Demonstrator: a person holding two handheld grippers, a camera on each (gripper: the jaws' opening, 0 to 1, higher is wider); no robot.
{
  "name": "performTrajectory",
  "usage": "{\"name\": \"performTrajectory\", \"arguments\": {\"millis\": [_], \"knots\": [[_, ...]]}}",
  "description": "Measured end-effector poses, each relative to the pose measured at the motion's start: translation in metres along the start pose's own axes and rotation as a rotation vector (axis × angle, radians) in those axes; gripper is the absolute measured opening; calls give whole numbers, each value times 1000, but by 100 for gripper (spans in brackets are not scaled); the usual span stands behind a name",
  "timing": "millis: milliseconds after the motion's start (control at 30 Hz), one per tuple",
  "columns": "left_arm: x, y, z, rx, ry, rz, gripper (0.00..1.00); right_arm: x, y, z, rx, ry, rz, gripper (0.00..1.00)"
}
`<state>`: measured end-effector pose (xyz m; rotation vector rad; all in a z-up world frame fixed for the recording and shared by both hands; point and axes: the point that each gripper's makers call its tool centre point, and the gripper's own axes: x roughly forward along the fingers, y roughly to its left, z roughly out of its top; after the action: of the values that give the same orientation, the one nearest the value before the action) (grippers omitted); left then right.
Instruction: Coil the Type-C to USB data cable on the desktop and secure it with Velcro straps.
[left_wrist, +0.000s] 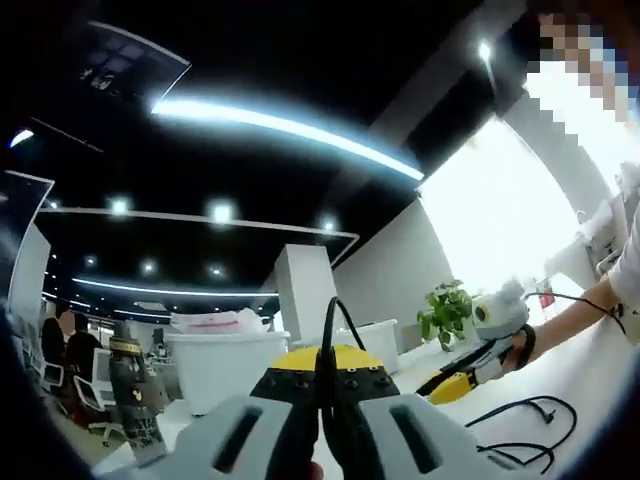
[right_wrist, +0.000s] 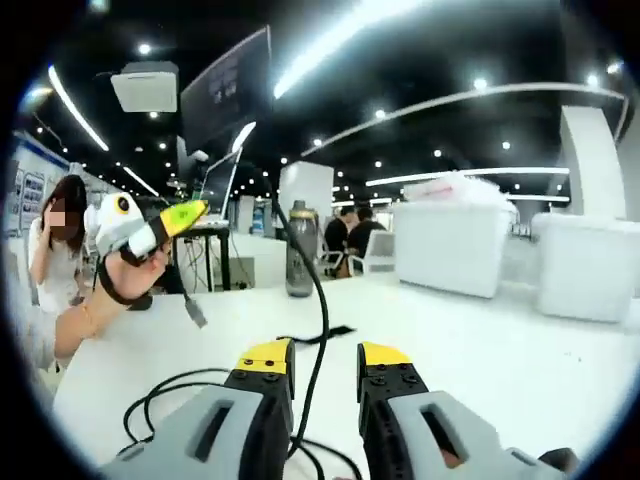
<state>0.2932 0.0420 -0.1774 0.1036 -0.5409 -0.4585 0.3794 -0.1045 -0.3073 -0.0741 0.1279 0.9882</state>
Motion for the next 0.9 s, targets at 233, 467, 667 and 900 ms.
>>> {"name": "performTrajectory", "arguments": {"millis": [233,467,667,900], "knots": [[1,-1,6,21,-16,3,4,12,11,-39,35,103,65,23],[-2,5,19,-62,-71,2,4,27,18,-22,8,11,112,2],[-5,9,26,-237,-128,-11,4,30,24,21,89,-163,114,2],[-4,11,23,-291,-133,-13,4,27,29,74,179,-349,142,2]]}}
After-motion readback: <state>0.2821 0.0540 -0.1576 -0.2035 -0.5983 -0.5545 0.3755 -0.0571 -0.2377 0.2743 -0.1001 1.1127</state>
